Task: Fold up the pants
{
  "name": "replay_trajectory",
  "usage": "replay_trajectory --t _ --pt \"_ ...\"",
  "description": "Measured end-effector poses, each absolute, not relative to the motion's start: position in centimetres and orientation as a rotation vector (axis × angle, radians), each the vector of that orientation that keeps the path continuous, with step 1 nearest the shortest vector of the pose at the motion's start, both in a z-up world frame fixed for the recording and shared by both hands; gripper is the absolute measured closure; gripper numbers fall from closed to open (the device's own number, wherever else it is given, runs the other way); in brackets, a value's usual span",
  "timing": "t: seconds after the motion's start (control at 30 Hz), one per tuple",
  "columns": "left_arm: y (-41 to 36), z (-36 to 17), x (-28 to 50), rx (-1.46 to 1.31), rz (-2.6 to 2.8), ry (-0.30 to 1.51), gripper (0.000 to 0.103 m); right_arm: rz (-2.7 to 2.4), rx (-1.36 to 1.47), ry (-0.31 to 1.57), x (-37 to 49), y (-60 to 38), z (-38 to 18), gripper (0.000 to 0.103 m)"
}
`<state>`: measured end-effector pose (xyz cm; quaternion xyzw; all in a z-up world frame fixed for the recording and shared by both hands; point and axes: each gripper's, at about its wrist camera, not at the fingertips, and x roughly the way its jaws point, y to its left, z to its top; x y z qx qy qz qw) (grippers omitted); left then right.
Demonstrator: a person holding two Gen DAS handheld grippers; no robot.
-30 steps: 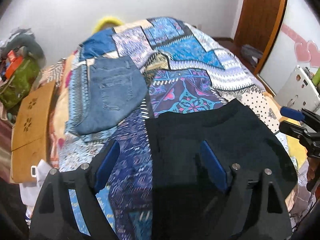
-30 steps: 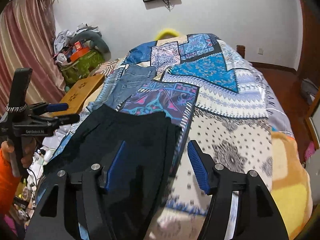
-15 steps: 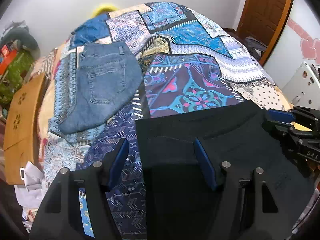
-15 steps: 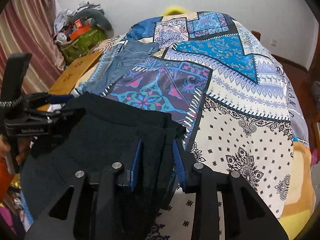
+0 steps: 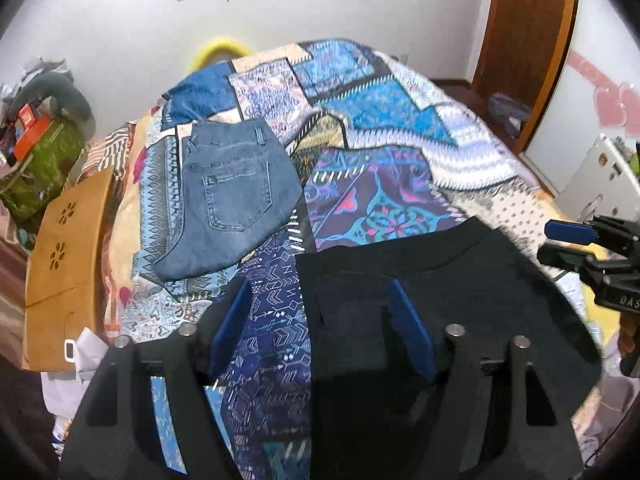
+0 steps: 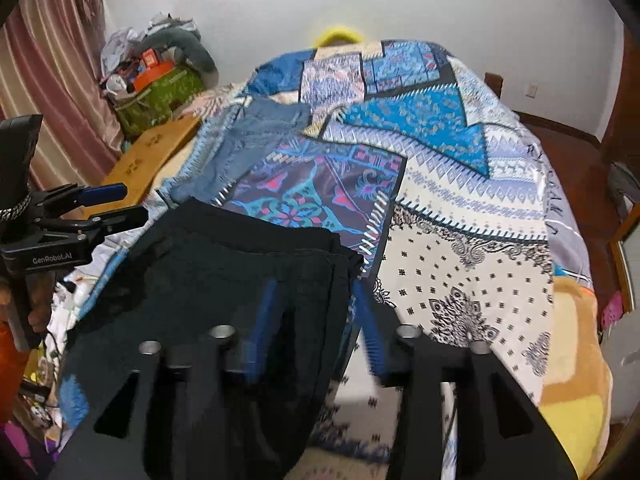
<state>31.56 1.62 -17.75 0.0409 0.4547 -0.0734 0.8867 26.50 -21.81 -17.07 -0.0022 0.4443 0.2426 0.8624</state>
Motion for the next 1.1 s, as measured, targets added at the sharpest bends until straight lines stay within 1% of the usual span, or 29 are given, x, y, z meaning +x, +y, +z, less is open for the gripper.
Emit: replay_trajectory --t 0.03,0.07,0.1,0.13,0.2,0.23,0.3,0.33,0.4,0.53,0.63,0.77,0.93,1.03,1.1 --pt "1.9 -17.3 31.2 0.069 -0.158 0.943 0.017 0.506 0.001 0.917 26.1 -21.9 -16.7 0.049" --pt "2.4 -16.9 30.7 0.042 -0.17 0.939 0.014 0.504 0.007 0.897 25.4 -22.2 -16.1 0.043" --pt "2.6 -16.7 30.4 0.029 -0.176 0.938 0.012 0.503 0.009 0.888 25.1 -22.2 -15.9 0.041" --pt "2.8 -16.6 30.2 0.019 -0.178 0.94 0.012 0.504 0.012 0.883 24.6 -22.3 -15.7 0.039" --pt "3.1 -16.9 29.8 0.003 -0.175 0.97 0.01 0.51 0.018 0.891 23.9 -22.3 -15.8 0.029" --pt "3.2 -17.1 29.7 -0.006 -0.179 0.989 0.01 0.516 0.023 0.897 23.6 -22.3 -15.9 0.027" --pt "3.7 -18.1 29.6 -0.065 -0.206 1.047 0.01 0.523 0.037 0.917 23.0 -22.3 -16.6 0.019" --pt "3.9 -18.5 29.6 -0.091 -0.218 1.07 0.01 0.525 0.045 0.928 22.8 -22.4 -17.1 0.019" --pt "3.9 -19.6 29.7 -0.124 -0.238 1.124 0.01 0.535 0.057 0.967 22.5 -22.3 -18.3 0.019" --pt "3.6 -21.9 30.2 -0.095 -0.225 1.186 0.01 0.539 0.067 1.049 22.8 -22.2 -20.8 0.019" --pt "3.6 -23.5 30.9 -0.125 -0.258 1.252 0.01 0.574 0.145 1.105 23.6 -22.7 -22.2 0.019" --pt "3.1 -24.4 32.0 -0.127 -0.302 1.279 0.009 0.609 0.238 1.134 24.7 -23.5 -23.1 0.018" --pt "2.3 -25.5 33.3 -0.163 -0.376 1.325 0.007 0.642 0.254 1.141 25.7 -22.9 -23.6 0.019" --pt "2.5 -26.1 34.1 -0.228 -0.413 1.347 0.007 0.66 0.306 1.17 26.7 -22.8 -24.0 0.024" --pt "2.5 -26.2 34.4 -0.236 -0.428 1.344 0.007 0.666 0.33 1.185 27.1 -22.8 -24.1 0.032"
